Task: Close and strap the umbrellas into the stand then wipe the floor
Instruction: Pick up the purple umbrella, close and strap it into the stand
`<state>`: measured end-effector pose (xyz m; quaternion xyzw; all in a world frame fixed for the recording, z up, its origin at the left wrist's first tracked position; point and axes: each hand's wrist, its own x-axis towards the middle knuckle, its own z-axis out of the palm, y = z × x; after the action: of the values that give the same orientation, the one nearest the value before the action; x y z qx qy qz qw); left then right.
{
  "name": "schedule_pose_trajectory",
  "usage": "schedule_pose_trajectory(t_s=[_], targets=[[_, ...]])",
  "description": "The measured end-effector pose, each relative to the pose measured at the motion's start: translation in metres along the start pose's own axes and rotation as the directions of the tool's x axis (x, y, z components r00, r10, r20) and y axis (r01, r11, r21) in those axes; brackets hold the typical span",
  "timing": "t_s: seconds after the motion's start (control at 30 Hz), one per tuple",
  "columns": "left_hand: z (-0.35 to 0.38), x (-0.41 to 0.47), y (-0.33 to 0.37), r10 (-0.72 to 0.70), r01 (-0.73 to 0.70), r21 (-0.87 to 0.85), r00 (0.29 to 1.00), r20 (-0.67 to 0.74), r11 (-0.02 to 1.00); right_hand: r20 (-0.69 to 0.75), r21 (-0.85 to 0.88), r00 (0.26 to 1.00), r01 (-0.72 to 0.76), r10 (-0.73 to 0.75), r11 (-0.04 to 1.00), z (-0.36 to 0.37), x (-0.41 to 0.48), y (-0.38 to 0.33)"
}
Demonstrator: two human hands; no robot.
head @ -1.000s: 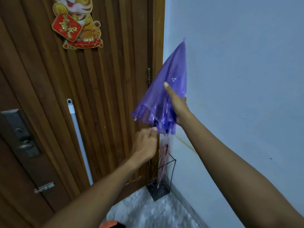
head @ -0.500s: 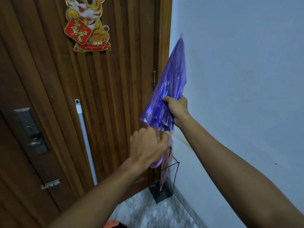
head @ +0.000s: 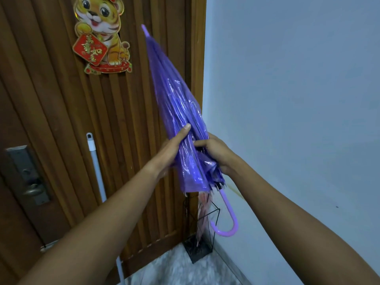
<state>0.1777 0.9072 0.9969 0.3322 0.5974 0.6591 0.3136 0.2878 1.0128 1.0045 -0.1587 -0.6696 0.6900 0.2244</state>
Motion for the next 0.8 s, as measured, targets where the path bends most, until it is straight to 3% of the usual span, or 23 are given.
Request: schedule_pose_trajectory(t_s=[0.07, 0.2, 0.33, 0.47, 0.57, 0.73, 0.8], targets=[[0.008, -0.002, 0.001, 0.038, -0.038, 0.009, 0.997, 0.065, 0.999, 0.05, -0.035, 0.998, -0.025, 0.026, 0.999, -0.003, 0.0, 0.0], [0.021, 0.004, 0.003, 0.158, -0.165, -0.111, 0.985, -0.071, 0.98, 0.069, -0.156, 0.998, -0.004, 0.015, 0.988, -0.012, 0.001, -0.002], [0.029, 0.012, 0.008, 0.149, -0.175, -0.145, 0.973, -0.178, 0.974, 0.006, -0.249, 0.998, 0.062, -0.062, 0.967, -0.017, 0.004, -0.009], [0.031, 0.019, 0.013, 0.127, -0.167, -0.183, 0.969, -0.214, 0.969, 0.024, -0.183, 0.996, 0.091, -0.088, 0.979, -0.025, 0.005, -0.015], [0.035, 0.023, 0.012, 0.086, -0.126, -0.188, 0.974, -0.208, 0.974, 0.161, -0.343, 0.985, 0.113, -0.06, 0.933, -0.026, 0.002, -0.016], [0.039, 0.024, 0.017, 0.029, -0.04, -0.188, 0.998, -0.059, 0.981, 0.151, -0.532, 0.988, 0.096, -0.018, 0.841, -0.037, 0.005, -0.016], [0.037, 0.02, 0.019, 0.007, -0.01, -0.113, 0.999, -0.032, 0.994, 0.121, -0.556, 0.992, 0.095, -0.032, 0.826, -0.039, 0.01, -0.01]])
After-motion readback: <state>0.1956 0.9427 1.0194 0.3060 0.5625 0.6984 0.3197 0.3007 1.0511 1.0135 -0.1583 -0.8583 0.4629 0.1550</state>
